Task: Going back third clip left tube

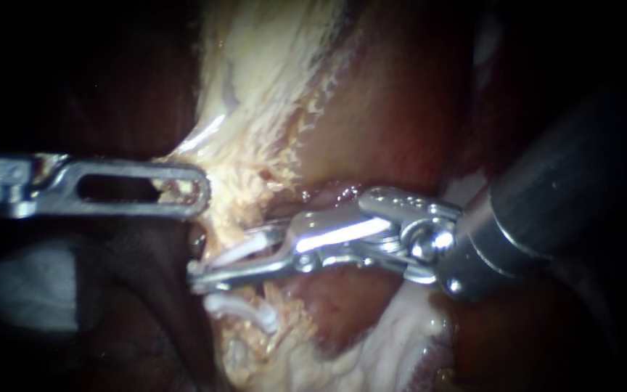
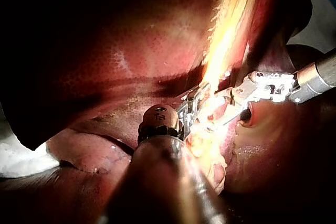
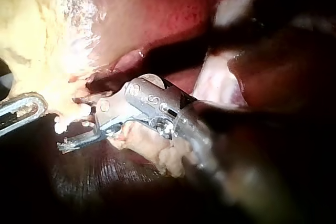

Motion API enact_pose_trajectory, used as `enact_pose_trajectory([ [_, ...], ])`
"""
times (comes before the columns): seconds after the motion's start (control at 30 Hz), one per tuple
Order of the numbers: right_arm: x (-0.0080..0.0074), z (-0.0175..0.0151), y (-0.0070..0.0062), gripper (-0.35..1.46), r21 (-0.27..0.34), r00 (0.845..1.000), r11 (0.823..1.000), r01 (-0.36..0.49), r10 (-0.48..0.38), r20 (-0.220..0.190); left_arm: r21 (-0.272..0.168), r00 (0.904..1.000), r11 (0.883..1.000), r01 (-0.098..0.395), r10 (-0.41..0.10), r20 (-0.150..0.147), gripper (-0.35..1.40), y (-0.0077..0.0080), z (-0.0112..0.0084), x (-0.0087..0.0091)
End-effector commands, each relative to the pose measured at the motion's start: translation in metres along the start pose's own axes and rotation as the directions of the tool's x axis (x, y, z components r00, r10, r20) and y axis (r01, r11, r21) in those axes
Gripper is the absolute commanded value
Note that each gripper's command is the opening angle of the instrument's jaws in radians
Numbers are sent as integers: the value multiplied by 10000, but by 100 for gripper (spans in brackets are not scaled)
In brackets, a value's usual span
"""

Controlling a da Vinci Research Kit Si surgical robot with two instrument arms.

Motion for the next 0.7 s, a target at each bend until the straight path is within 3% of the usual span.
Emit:
enact_pose_trajectory([
  [0.03, 0, 1, 2, 53, -2, 10000, 10000, 87, -87, -23, -4, 10000, 10000, 1, -1, 0, -35, -1, -1, 0],
  [0.13, -1, 2, 7, 56, -294, 9982, 9981, 550, -557, -206, -12, 10000, 10000, 10, -10, 9, -35, -4, -2, 2],
  [0.4, -8, -17, 19, 58, -673, 9904, 9886, 1350, -1367, -212, -16, 10000, 10000, 16, -16, 10, -35, -7, -6, 4],
  [0.53, -18, -40, 9, 58, -548, 9846, 9834, 1732, -1743, -157, -4, 10000, 10000, 4, -4, -4, -35, -4, -7, 3],
  [0.7, -29, -87, -16, 58, -291, 9632, 9629, 2684, -2687, -83, -9, 10000, 10000, -4, 4, -3, -35, 0, -8, 1],
])
